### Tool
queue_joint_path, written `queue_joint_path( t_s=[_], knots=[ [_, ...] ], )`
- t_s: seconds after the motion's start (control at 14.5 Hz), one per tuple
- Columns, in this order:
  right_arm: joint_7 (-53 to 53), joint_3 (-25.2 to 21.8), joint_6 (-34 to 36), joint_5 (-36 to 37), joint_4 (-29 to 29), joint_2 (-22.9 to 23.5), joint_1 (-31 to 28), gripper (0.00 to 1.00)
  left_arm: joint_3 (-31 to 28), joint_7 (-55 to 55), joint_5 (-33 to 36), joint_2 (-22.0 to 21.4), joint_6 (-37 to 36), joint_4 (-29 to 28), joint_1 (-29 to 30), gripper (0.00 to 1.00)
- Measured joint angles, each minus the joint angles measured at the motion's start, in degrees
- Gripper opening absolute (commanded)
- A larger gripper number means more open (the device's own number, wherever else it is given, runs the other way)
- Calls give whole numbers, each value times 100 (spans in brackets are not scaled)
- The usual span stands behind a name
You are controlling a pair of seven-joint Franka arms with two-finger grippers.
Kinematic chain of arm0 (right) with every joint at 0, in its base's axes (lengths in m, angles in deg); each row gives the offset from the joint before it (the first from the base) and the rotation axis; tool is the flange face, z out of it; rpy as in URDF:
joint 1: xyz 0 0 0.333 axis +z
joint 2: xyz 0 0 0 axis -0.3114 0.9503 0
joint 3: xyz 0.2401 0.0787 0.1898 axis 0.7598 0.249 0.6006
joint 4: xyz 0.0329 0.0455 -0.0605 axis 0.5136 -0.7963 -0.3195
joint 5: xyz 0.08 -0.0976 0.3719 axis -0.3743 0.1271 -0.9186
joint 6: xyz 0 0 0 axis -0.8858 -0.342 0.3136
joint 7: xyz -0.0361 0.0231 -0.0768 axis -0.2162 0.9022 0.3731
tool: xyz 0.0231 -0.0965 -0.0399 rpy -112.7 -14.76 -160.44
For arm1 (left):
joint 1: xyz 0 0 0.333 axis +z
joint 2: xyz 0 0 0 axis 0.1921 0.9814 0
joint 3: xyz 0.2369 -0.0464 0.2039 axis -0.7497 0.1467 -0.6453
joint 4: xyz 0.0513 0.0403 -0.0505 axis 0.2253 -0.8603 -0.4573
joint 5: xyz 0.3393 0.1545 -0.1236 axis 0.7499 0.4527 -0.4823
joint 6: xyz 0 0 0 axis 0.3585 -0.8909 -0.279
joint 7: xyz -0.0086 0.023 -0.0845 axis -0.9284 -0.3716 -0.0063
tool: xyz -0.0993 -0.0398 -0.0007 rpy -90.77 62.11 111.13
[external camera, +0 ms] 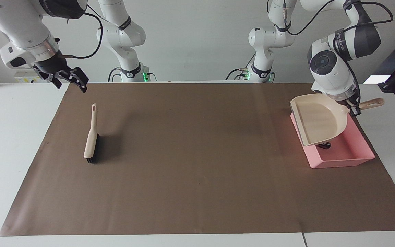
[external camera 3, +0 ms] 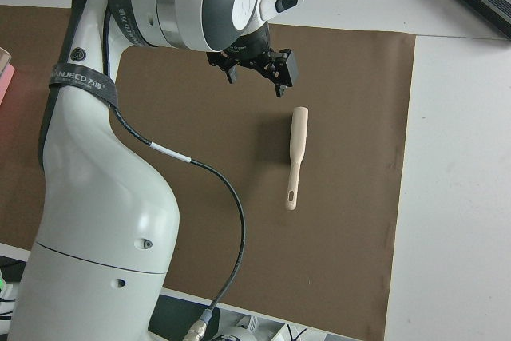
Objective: Clean e-waste and dump in bin
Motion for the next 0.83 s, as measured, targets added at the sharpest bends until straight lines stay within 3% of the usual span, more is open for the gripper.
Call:
queue_joint_path(
  t_s=[0.48,0.83],
  knots=[
    [0,4,0,-3,-7,-6,47,100,27,-1720,-935,421,172,-595,-1495,0],
    [25,5,0,-3,-10,-7,51,100,22,-2782,-1041,1007,437,-689,-2215,0]
  ],
)
